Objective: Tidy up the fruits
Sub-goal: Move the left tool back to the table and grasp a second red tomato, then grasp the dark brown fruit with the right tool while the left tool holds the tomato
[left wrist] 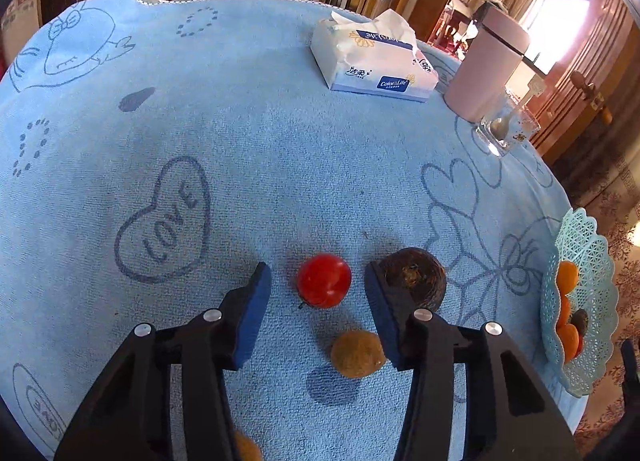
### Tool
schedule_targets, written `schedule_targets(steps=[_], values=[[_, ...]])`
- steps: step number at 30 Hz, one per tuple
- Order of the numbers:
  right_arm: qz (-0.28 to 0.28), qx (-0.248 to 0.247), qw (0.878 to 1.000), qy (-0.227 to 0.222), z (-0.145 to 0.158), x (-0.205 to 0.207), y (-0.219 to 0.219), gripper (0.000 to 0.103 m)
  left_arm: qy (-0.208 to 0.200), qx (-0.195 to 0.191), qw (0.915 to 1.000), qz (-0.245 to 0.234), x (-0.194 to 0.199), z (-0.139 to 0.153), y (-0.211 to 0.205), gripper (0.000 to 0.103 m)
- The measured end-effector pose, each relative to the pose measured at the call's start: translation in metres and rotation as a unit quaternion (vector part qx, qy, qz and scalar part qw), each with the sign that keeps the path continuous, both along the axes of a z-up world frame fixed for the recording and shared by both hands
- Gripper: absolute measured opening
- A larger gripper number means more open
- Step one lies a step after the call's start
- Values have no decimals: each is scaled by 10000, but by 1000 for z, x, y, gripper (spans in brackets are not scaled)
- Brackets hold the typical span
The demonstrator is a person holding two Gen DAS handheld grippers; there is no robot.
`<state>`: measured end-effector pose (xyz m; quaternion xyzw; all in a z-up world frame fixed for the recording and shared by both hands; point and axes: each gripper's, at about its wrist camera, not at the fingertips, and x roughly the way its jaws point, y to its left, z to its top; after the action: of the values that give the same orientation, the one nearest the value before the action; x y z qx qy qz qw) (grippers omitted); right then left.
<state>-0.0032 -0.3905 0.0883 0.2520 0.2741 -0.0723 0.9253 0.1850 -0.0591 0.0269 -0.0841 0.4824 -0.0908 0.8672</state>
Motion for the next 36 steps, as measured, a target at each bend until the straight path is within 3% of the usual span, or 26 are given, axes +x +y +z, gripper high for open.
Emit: schedule_targets(steps=[2, 4, 5, 10, 20, 27, 36], values=[[37, -38, 10000, -12, 0, 0, 2, 75, -60, 50, 10000, -10, 0, 1, -1, 46], [77, -78, 9999, 13, -1, 1, 4, 75, -110, 4, 9999, -21, 1, 2, -1, 30], [101, -81, 9999, 41, -3, 2, 6, 75, -104, -60, 9999, -45, 1, 2, 0, 27], [299, -169, 9993, 124, -7, 7, 18, 75, -311, -144, 9994, -95, -15, 12, 5, 27], [792, -346, 9960, 220, -13, 12, 50, 75, -1197, -181, 9926, -28, -58, 60, 30, 27], [1212, -320, 9914, 372, -19, 20, 87, 75, -1683, -312, 9850, 214, -71, 94, 59, 27], [1569, -528, 9851, 470, -1, 55, 137, 75, -2247, -406, 9729, 374, -80, 134, 75, 27]])
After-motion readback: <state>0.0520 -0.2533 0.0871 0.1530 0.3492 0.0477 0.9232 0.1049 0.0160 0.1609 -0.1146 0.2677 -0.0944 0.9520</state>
